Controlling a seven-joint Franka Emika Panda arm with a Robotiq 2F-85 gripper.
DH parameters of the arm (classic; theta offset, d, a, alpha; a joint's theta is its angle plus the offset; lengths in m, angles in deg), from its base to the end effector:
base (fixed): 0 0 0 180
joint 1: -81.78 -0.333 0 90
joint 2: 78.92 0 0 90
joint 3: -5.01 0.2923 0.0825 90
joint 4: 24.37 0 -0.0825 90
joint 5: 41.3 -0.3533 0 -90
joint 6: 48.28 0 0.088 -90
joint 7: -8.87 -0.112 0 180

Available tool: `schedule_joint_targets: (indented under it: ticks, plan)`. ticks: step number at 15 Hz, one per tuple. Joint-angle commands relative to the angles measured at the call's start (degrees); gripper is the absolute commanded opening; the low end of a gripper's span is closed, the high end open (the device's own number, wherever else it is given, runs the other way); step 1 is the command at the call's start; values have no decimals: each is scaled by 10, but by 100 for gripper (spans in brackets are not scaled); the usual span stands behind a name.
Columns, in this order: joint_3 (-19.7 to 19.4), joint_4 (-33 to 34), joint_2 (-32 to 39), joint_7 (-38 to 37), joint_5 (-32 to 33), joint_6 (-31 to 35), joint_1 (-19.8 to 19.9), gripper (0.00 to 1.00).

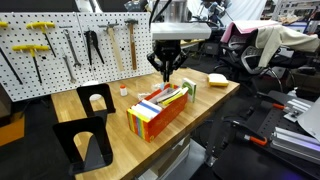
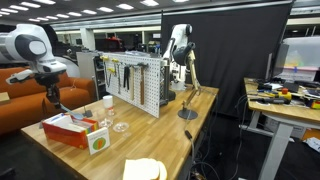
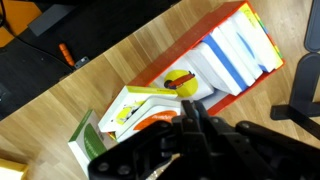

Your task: Remove the spoon from the glass cup and put it in the box

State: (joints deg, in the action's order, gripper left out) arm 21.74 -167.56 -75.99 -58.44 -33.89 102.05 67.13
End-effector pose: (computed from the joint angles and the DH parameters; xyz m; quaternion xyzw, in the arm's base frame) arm 0.3898 0.2419 0.2691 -0.9656 0.2559 -0.0451 0.0115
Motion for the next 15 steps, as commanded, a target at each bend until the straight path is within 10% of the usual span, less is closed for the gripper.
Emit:
schedule_joint_targets:
  ticks: [1,4,5,15]
  plan:
    - [-8,22,35,49,-18,-1,-8,1]
    - [-11,34,55,66,-18,-8,-13,1]
    - [-12,37,59,73,-21,-9,-14,29]
    - [-13,52,35,104,-27,-45,-24,92]
